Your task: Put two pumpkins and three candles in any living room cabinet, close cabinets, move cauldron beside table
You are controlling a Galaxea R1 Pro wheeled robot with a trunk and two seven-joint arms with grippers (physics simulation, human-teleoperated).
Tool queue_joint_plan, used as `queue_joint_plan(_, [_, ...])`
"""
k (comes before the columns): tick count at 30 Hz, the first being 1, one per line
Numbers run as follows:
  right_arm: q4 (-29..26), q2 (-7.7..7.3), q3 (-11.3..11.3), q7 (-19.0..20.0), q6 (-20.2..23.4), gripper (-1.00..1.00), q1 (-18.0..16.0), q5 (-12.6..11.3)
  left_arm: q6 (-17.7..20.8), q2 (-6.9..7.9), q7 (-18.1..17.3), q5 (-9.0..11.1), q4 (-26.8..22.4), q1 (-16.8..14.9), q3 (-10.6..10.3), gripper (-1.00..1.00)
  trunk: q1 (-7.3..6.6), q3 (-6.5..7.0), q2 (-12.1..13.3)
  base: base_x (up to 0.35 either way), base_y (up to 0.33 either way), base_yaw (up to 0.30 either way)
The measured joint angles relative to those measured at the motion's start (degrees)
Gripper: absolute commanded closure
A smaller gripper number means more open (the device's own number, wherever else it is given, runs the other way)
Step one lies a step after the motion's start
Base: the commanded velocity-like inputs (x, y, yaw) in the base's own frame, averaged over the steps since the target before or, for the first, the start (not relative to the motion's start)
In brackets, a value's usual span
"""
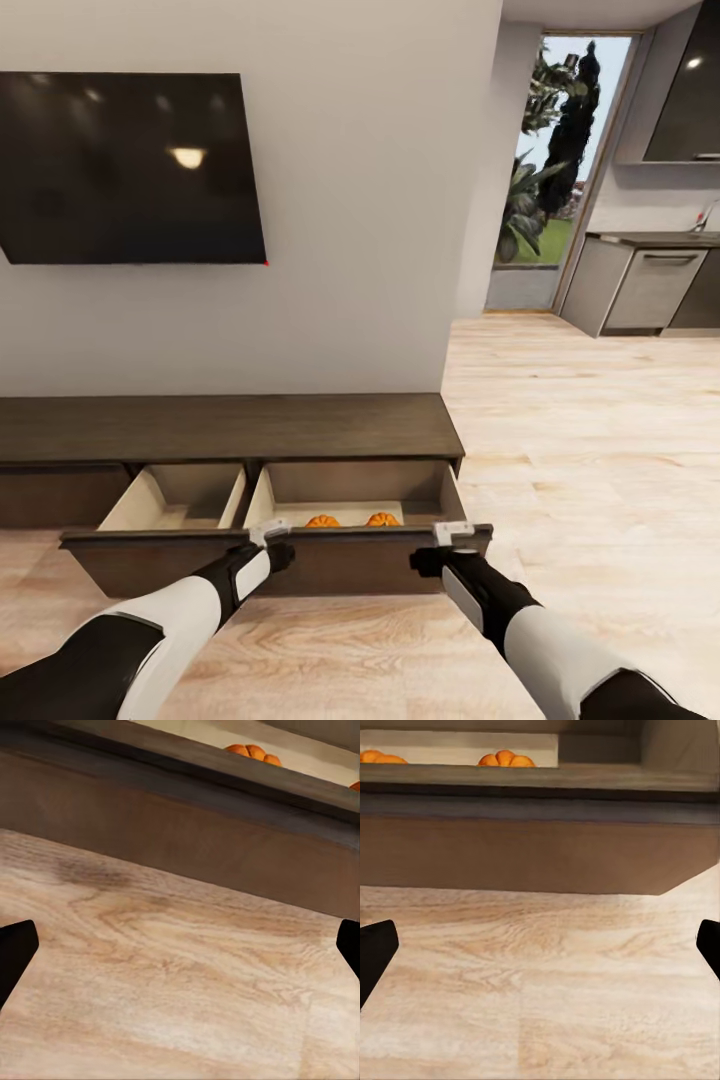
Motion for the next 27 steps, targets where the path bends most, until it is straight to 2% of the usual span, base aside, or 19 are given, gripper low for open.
queue_joint_plan(2, [1.6,0.37,0.0,0.0,-3.0,-1.00,0.0,0.0,-1.1,-0.04,0.0,-0.1,1.3,0.0,-0.1,-1.00,0.44,-0.36,-0.8,0.000,0.000,0.000])
queue_joint_plan(8, [2.8,1.34,0.0,-0.1,-4.0,-1.00,0.1,-0.1,-1.5,-0.42,0.0,-0.9,1.9,0.0,-0.1,-1.00,1.76,-1.44,-3.2,0.000,0.000,0.000])
queue_joint_plan(13, [3.0,1.84,0.0,0.0,-5.9,-1.00,0.2,-0.1,-2.3,-2.29,0.0,-6.9,1.9,0.0,-0.1,-1.00,2.86,-2.33,-5.2,0.000,0.000,0.000])
queue_joint_plan(16, [3.0,1.90,0.0,0.0,-8.5,-1.00,0.3,-0.2,-4.0,-3.05,0.1,-9.6,2.0,0.1,-0.1,-1.00,3.52,-2.87,-6.4,0.000,0.000,0.000])
queue_joint_plan(19, [3.1,1.91,0.0,0.0,-10.7,-1.00,0.4,-0.2,-5.1,-3.53,0.0,-10.5,1.9,0.1,0.0,-1.00,4.17,-3.41,-7.6,0.000,0.000,0.000])
queue_joint_plan(27, [3.0,1.92,-0.1,0.4,-15.5,-1.00,1.1,-0.1,-9.6,-4.55,0.5,-11.3,1.9,0.1,0.0,-1.00,5.93,-4.85,-10.8,0.000,0.000,0.000])
